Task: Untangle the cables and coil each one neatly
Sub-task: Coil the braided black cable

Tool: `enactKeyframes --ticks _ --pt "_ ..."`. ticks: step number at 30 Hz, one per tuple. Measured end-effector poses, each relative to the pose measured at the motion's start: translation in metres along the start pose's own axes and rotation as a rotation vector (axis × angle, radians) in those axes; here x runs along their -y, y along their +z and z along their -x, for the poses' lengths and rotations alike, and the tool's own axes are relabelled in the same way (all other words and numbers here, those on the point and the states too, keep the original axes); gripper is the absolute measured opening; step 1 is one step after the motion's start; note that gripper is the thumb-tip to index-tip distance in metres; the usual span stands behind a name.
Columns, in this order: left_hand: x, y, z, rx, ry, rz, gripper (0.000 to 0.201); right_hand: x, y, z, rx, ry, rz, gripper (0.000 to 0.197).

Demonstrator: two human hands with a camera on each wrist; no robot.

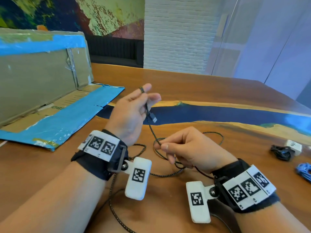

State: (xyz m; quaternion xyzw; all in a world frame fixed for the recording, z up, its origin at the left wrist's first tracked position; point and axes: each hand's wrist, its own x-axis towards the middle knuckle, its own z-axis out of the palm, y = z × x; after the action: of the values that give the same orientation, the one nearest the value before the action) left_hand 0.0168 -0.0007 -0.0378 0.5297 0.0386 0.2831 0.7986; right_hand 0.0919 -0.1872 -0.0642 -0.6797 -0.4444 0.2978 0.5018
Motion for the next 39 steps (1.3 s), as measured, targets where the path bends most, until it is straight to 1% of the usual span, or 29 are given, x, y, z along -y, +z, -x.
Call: enactKeyframes --ticks 2,4,5,7,9,11,14,17,19,22,23,24,26,28,29,30,31,32,33,34,36,37,39 --pt "0.005 0.005 0.005 0.075 -0.037 -0.288 0.025 0.002 -0.001 0.001 -0.006 -0.074 -0.056 0.019" --pt "0.009 0.008 0.011 0.212 -0.132 -0.455 0.02 0.002 -0.007 0.0 -0.093 -0.143 -0.183 0.017" --pt "0.01 0.008 0.014 0.305 -0.189 -0.503 0.02 0.001 -0.011 0.0 -0.139 -0.166 -0.241 0.018" --pt "0.011 0.008 0.018 0.452 -0.276 -0.559 0.031 0.001 -0.016 0.0 -0.205 -0.188 -0.286 0.018" --pt "0.008 0.007 0.019 0.496 -0.327 -0.485 0.045 -0.001 -0.019 -0.001 -0.26 -0.167 -0.269 0.021" --pt "0.004 0.005 0.017 0.466 -0.369 -0.297 0.049 -0.005 -0.021 -0.003 -0.321 -0.126 -0.261 0.023" --pt "-0.001 0.003 0.015 0.391 -0.39 0.061 0.041 -0.009 -0.021 -0.007 -0.388 -0.059 -0.314 0.024" --pt "-0.003 0.002 0.012 0.357 -0.359 0.418 0.04 -0.012 -0.018 -0.009 -0.394 -0.031 -0.376 0.025" --pt "-0.003 0.003 0.009 0.267 -0.288 0.561 0.04 -0.01 -0.013 -0.01 -0.38 -0.069 -0.466 0.026" --pt "-0.002 0.007 0.006 0.093 -0.164 0.594 0.033 -0.004 -0.008 -0.01 -0.358 -0.109 -0.651 0.028" --pt "0.0 0.008 0.005 0.054 -0.14 0.593 0.03 -0.002 -0.007 -0.01 -0.343 -0.102 -0.666 0.028" --pt "0.001 0.008 0.005 0.033 -0.125 0.585 0.029 -0.001 -0.005 -0.01 -0.335 -0.089 -0.62 0.029" --pt "0.003 0.008 0.005 0.025 -0.1 0.557 0.026 0.0 -0.001 -0.009 -0.324 -0.052 -0.356 0.03" --pt "0.004 0.01 0.006 0.005 -0.096 0.536 0.023 0.0 0.005 -0.009 -0.233 0.003 -0.095 0.031" --pt "0.004 0.012 0.007 -0.005 -0.12 0.518 0.025 0.0 0.007 -0.008 -0.162 0.026 -0.023 0.03" --pt "0.005 0.012 0.007 0.0 -0.154 0.452 0.027 0.001 0.009 -0.007 -0.102 0.035 0.009 0.028" --pt "0.006 0.013 0.008 0.023 -0.189 0.321 0.026 0.003 0.01 -0.007 -0.068 0.031 0.02 0.023" --pt "0.007 0.014 0.01 0.06 -0.215 0.143 0.024 0.004 0.009 -0.006 -0.061 0.021 0.018 0.018" --pt "0.008 0.015 0.012 0.105 -0.23 -0.034 0.024 0.004 0.006 -0.005 -0.072 0.013 0.006 0.017" --pt "0.009 0.016 0.014 0.15 -0.238 -0.186 0.026 0.003 0.003 -0.004 -0.094 0.009 -0.023 0.02" --pt "0.01 0.017 0.017 0.205 -0.22 -0.446 0.029 -0.001 -0.003 -0.003 -0.135 0.002 -0.115 0.021" --pt "0.009 0.016 0.016 0.213 -0.203 -0.538 0.029 -0.003 -0.004 -0.002 -0.15 -0.005 -0.16 0.019" --pt "0.006 0.012 0.014 0.202 -0.17 -0.638 0.029 -0.004 -0.004 -0.003 -0.182 -0.031 -0.249 0.016"
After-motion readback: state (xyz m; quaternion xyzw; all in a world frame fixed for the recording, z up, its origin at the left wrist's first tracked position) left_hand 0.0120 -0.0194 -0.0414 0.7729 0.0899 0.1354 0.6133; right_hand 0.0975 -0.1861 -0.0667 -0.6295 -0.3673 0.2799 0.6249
